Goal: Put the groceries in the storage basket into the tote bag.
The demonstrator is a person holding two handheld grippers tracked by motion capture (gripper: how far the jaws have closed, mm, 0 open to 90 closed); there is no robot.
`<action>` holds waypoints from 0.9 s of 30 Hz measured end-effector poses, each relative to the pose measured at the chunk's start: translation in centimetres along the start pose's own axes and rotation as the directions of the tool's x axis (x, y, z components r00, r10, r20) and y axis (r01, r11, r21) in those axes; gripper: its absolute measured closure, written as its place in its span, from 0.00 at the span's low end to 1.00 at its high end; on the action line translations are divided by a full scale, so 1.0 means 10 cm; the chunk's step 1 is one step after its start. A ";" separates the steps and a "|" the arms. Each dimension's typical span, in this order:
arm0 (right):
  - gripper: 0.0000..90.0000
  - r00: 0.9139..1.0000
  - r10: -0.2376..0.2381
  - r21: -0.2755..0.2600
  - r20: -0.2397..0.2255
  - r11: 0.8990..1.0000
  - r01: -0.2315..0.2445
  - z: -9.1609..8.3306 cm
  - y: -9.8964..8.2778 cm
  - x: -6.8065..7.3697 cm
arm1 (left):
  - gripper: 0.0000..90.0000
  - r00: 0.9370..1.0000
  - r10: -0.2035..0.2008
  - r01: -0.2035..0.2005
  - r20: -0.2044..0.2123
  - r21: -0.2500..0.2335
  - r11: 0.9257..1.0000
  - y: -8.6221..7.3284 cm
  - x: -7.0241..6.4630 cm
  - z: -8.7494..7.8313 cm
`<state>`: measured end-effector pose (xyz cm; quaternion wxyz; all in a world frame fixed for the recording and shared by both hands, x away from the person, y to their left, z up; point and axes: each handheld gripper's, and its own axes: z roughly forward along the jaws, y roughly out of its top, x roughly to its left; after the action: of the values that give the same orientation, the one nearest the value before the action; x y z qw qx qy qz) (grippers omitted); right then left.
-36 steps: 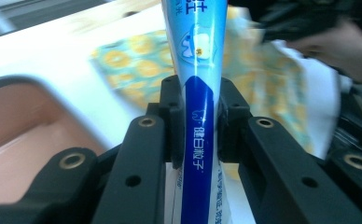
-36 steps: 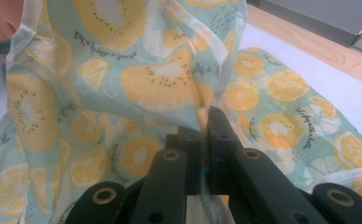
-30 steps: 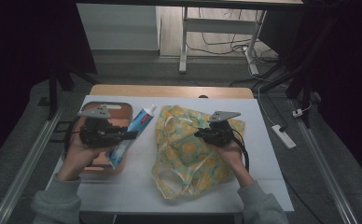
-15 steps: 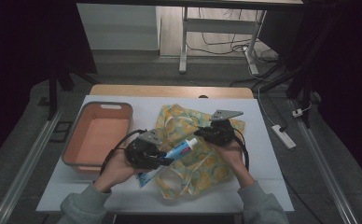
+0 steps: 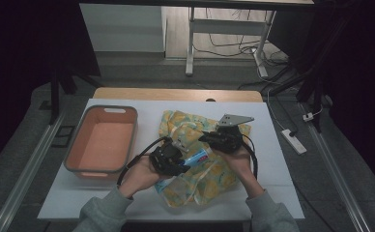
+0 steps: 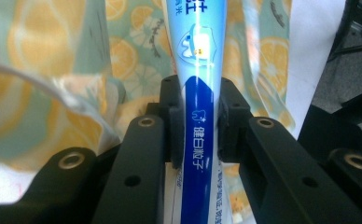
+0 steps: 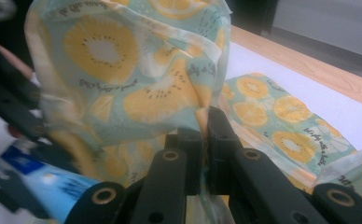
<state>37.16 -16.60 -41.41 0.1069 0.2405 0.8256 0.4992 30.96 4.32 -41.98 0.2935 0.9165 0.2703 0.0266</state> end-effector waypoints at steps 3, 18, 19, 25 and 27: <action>0.96 1.000 -0.007 -0.010 0.010 1.000 0.007 -0.02 0.01 0.04 | 0.83 1.000 -0.012 0.012 0.001 0.030 0.999 0.06 0.06 0.07; 0.96 1.000 0.006 -0.043 0.005 0.999 -0.006 -0.03 0.01 0.21 | 0.83 0.989 -0.140 0.143 0.040 -0.056 0.988 0.17 0.26 0.26; 0.96 1.000 0.005 -0.041 0.005 0.999 -0.005 -0.02 0.00 0.22 | 0.83 0.988 -0.148 0.151 0.045 -0.063 0.987 0.18 0.27 0.26; 0.96 0.999 0.034 -0.034 0.017 0.999 -0.034 0.01 -0.06 0.23 | 0.83 0.971 -0.219 0.230 0.094 -0.132 0.964 0.21 0.35 0.38; 0.96 0.998 0.049 -0.036 0.026 0.998 -0.048 0.02 -0.08 0.22 | 0.82 0.966 -0.237 0.250 0.099 -0.150 0.957 0.22 0.36 0.43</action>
<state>35.10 -15.67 -42.06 0.1099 0.2652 0.8091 0.5128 35.98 2.36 -44.70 0.3784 0.8498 0.3662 -0.0245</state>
